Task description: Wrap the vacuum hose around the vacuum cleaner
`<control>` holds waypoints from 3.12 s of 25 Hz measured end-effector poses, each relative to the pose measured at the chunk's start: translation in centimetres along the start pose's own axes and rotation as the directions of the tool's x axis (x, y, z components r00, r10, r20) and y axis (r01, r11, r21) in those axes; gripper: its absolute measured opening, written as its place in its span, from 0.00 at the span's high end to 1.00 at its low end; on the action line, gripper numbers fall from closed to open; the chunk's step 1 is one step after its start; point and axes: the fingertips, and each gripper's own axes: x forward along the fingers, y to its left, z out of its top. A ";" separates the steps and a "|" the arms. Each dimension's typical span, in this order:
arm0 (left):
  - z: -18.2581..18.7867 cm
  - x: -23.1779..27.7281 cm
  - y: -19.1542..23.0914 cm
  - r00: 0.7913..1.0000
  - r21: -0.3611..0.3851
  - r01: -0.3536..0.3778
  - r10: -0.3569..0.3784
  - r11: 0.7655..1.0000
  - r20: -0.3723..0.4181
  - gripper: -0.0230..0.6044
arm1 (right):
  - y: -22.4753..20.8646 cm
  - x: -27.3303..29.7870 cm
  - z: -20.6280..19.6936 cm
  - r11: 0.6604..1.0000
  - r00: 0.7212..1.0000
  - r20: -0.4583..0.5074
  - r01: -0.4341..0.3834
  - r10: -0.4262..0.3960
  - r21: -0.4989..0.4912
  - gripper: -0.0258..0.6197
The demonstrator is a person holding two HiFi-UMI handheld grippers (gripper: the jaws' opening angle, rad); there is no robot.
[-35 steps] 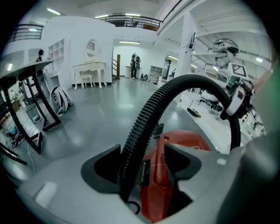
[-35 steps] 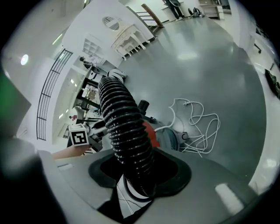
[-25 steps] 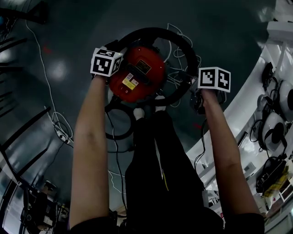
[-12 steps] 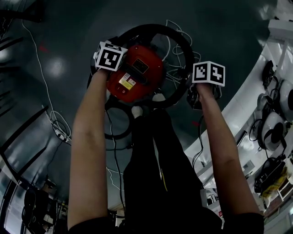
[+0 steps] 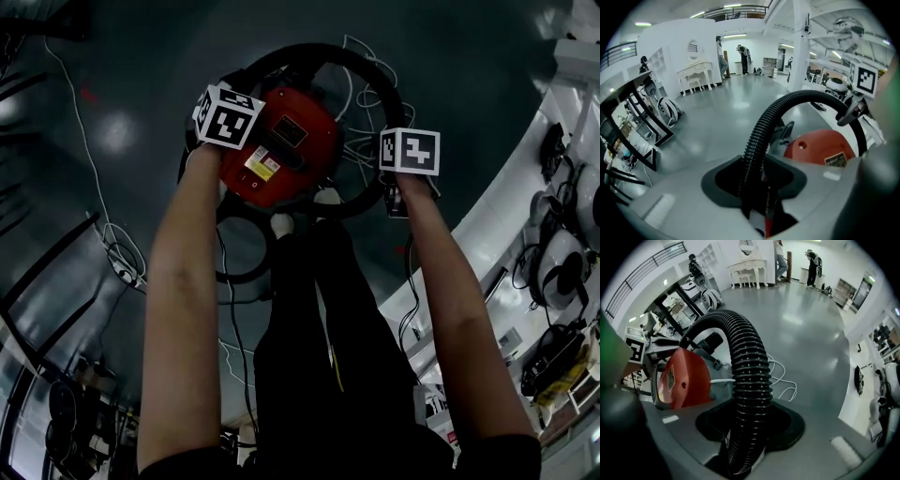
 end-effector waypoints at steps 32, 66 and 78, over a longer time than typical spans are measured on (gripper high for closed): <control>0.8 -0.7 -2.6 0.985 0.294 0.138 -0.162 0.946 0.061 0.90 | -5.8 2.4 3.7 0.891 0.941 0.209 0.322 -0.266 -0.319 0.45; 0.8 -1.4 -2.5 0.967 0.142 0.143 -0.169 0.979 0.188 0.96 | 15.6 4.6 16.4 -0.023 0.998 -0.042 -0.041 0.048 -0.999 0.68; -0.2 -2.8 -1.4 0.981 0.058 0.083 -0.092 0.995 0.169 0.75 | 10.4 2.8 15.4 0.322 0.995 -0.098 -0.090 -0.008 -0.942 0.68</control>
